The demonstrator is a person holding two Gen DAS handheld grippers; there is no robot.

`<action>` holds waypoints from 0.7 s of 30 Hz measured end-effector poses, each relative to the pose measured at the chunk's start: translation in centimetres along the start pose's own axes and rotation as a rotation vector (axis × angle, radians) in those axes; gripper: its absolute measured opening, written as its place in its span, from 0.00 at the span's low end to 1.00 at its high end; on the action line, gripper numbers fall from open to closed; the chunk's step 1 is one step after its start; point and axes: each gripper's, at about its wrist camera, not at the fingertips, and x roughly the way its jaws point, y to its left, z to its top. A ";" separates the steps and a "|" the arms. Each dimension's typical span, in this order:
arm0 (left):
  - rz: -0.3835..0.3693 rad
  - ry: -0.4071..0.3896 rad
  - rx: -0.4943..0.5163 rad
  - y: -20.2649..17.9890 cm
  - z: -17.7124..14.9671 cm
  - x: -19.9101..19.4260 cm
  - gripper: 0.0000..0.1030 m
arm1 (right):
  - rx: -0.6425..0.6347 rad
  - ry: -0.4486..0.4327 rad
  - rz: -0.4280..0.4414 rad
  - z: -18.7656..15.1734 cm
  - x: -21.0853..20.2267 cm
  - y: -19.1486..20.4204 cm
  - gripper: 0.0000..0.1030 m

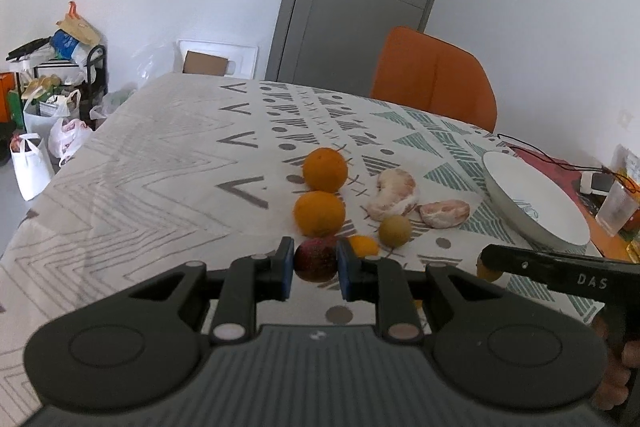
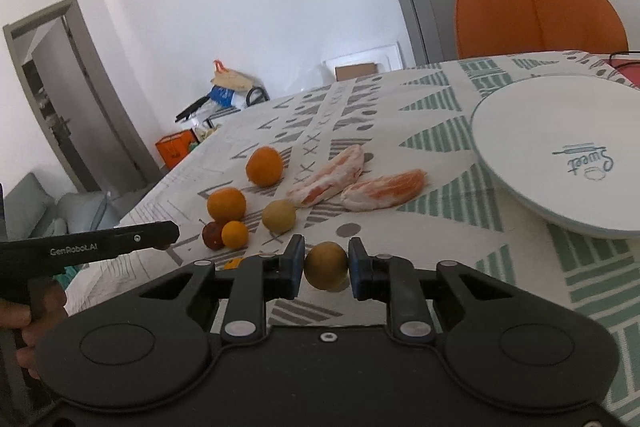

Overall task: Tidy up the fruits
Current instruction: 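Carry the plum and yellow fruit in both grippers over the white plate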

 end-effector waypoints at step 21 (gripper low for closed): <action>-0.114 -0.013 0.156 -8.3 2.6 3.6 0.20 | 0.063 -0.183 -0.140 2.4 -5.7 -6.6 0.21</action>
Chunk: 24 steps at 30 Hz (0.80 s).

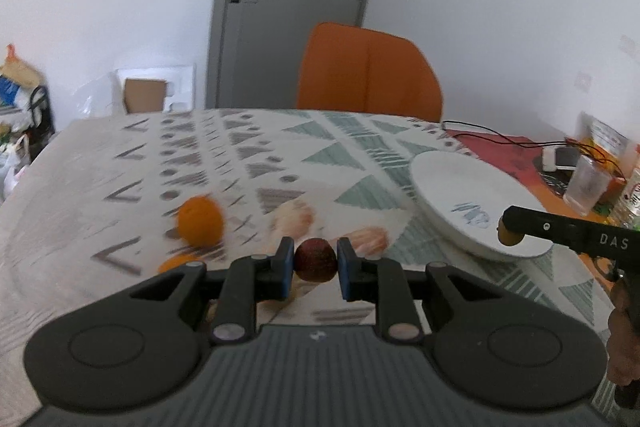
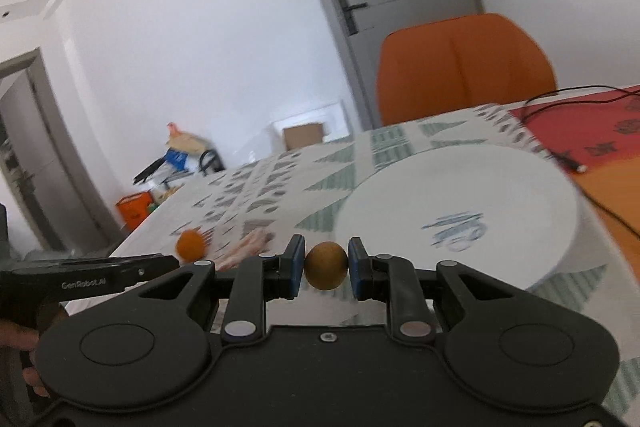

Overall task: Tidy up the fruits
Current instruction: 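Carry the plum and yellow fruit in both grippers over the white plate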

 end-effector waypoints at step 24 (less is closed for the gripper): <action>-0.139 0.024 0.141 -9.7 3.2 6.9 0.20 | 0.062 -0.115 -0.110 0.6 -1.8 -5.8 0.28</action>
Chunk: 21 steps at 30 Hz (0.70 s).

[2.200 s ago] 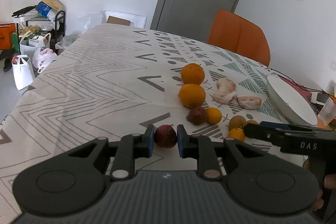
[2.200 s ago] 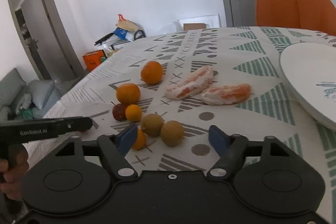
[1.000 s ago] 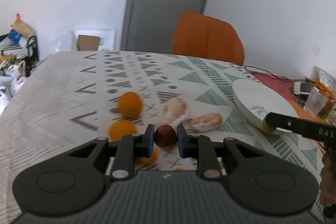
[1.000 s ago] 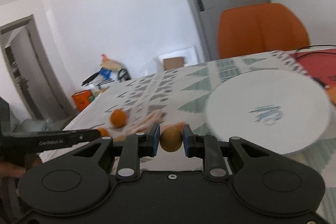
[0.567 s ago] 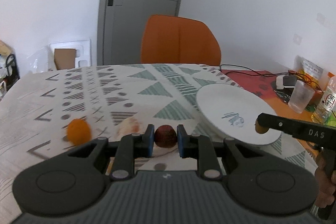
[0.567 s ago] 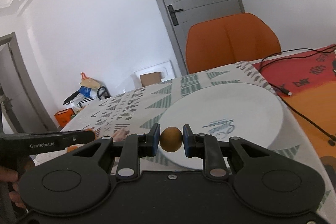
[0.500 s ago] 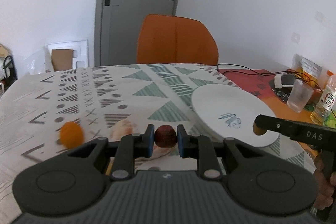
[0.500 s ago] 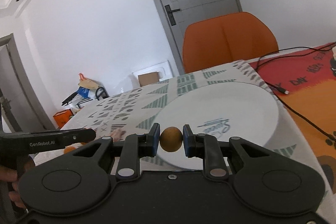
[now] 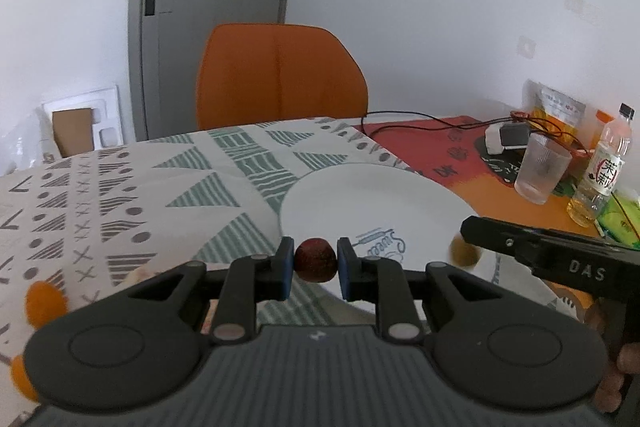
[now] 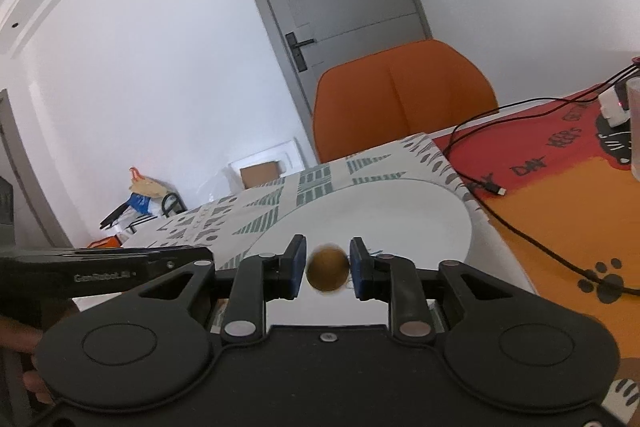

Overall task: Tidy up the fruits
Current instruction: 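Carry the plum and yellow fruit in both grippers over the white plate, then open both grippers to drop the fruits onto the white plate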

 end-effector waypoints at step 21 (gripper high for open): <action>0.053 -0.031 -0.059 -0.1 2.6 -0.6 0.39 | 0.014 -0.086 -0.101 0.8 -2.7 -0.1 0.75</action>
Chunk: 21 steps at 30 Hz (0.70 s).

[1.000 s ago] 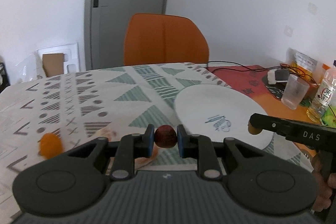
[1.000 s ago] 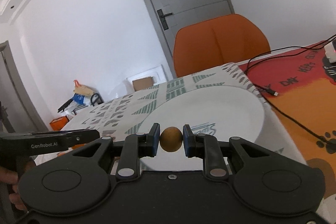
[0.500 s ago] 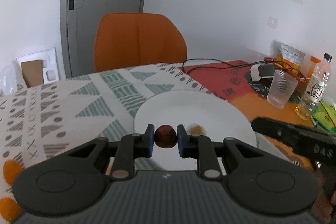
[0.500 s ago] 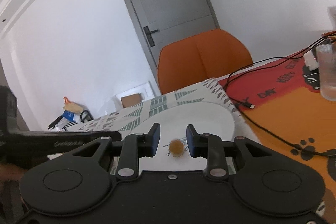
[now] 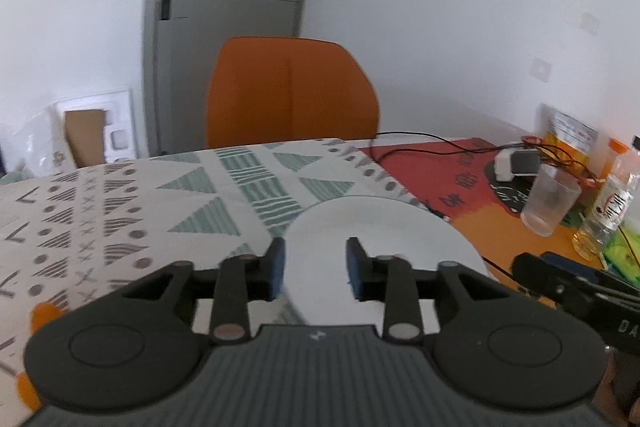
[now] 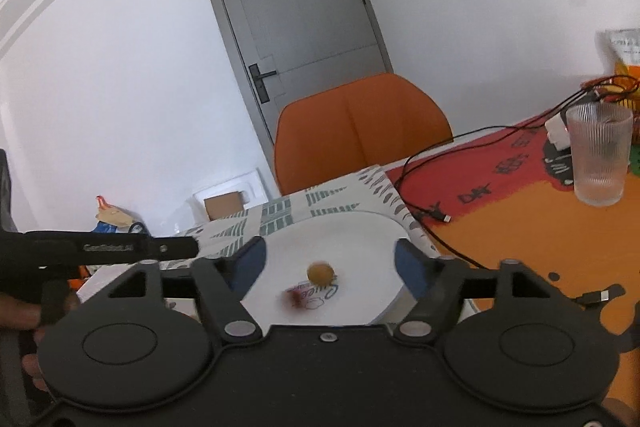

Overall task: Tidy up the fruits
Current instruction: 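Open both grippers to drop the fruits onto the white plate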

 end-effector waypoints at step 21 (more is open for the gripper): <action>0.190 -0.089 -0.143 8.5 0.2 -9.7 0.92 | -0.058 0.003 0.049 0.7 -1.2 7.1 1.00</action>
